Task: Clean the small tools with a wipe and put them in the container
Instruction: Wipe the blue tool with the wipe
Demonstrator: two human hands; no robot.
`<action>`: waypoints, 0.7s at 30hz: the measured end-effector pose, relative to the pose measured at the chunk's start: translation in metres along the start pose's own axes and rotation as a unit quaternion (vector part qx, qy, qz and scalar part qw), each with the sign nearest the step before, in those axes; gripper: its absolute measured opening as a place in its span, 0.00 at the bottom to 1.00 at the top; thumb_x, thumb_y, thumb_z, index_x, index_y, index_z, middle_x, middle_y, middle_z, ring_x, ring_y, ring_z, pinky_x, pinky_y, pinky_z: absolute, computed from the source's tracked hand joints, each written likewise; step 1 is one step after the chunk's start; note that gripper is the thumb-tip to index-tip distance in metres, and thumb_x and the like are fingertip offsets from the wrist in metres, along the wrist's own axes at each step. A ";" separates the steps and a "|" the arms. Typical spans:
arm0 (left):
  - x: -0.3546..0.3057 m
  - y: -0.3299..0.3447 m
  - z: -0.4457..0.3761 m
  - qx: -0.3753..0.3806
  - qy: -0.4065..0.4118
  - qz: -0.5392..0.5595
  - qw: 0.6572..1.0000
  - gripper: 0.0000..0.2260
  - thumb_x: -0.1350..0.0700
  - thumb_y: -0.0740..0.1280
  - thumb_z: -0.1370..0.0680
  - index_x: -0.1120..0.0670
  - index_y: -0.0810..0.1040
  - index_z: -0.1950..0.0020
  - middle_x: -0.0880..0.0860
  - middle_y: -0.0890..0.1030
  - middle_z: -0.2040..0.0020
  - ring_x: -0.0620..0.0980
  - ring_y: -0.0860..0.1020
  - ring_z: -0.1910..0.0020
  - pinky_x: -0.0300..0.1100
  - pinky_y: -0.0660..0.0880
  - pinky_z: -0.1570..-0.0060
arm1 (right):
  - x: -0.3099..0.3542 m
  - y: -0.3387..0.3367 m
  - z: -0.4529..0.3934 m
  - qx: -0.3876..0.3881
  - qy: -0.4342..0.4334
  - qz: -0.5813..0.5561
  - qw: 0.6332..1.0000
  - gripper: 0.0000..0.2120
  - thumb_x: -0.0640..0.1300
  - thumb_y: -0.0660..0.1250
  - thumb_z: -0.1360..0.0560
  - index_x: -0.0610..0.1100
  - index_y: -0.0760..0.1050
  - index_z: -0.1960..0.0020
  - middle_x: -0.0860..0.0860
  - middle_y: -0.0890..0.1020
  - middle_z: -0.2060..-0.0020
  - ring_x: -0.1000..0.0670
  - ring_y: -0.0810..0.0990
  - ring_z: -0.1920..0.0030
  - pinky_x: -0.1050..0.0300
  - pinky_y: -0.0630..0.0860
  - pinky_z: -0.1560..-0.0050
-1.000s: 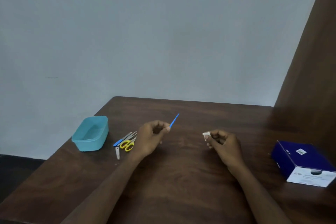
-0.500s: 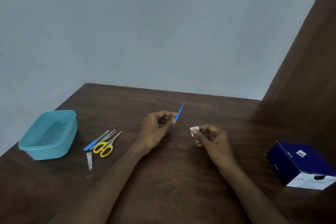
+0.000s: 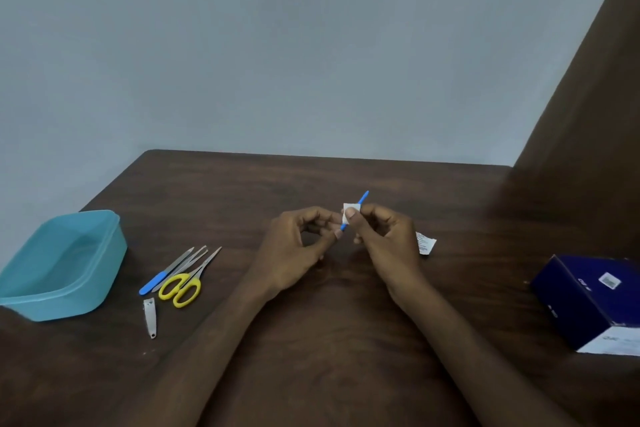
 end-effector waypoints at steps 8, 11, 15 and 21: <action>-0.004 0.001 0.002 0.031 0.006 -0.054 0.998 0.04 0.53 0.75 0.18 0.47 0.89 0.51 0.45 0.88 0.58 0.39 0.83 0.62 0.40 0.81 0.60 | 0.002 -0.010 -0.006 -0.034 0.027 -0.033 0.998 0.10 0.47 0.69 0.17 0.44 0.89 0.47 0.59 0.85 0.65 0.55 0.76 0.65 0.62 0.76 0.56; -0.006 0.001 0.004 0.043 0.005 -0.048 0.998 0.04 0.54 0.75 0.18 0.48 0.89 0.52 0.45 0.88 0.58 0.36 0.81 0.63 0.35 0.77 0.60 | 0.006 -0.011 -0.007 -0.072 0.031 -0.083 0.993 0.10 0.45 0.70 0.17 0.42 0.88 0.50 0.53 0.89 0.60 0.53 0.76 0.65 0.57 0.77 0.57; -0.007 0.000 0.005 0.039 0.010 -0.043 0.998 0.04 0.55 0.75 0.19 0.49 0.89 0.52 0.44 0.88 0.59 0.34 0.79 0.66 0.31 0.73 0.62 | 0.004 -0.013 -0.006 -0.089 0.048 -0.139 0.985 0.09 0.44 0.73 0.19 0.41 0.88 0.55 0.45 0.85 0.64 0.52 0.76 0.66 0.56 0.77 0.57; -0.009 0.000 0.005 0.039 0.008 -0.040 0.998 0.04 0.55 0.76 0.19 0.48 0.89 0.52 0.45 0.88 0.59 0.34 0.79 0.66 0.32 0.74 0.62 | 0.005 -0.017 -0.008 -0.074 0.058 -0.159 0.983 0.08 0.42 0.73 0.20 0.41 0.87 0.55 0.41 0.87 0.60 0.51 0.78 0.64 0.58 0.78 0.59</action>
Point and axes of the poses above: each hand's wrist, its own z-axis away from the middle knuckle, its own y-axis out of the palm, x = y × z, the point moved 1 cm from there along -z, towards the middle knuckle
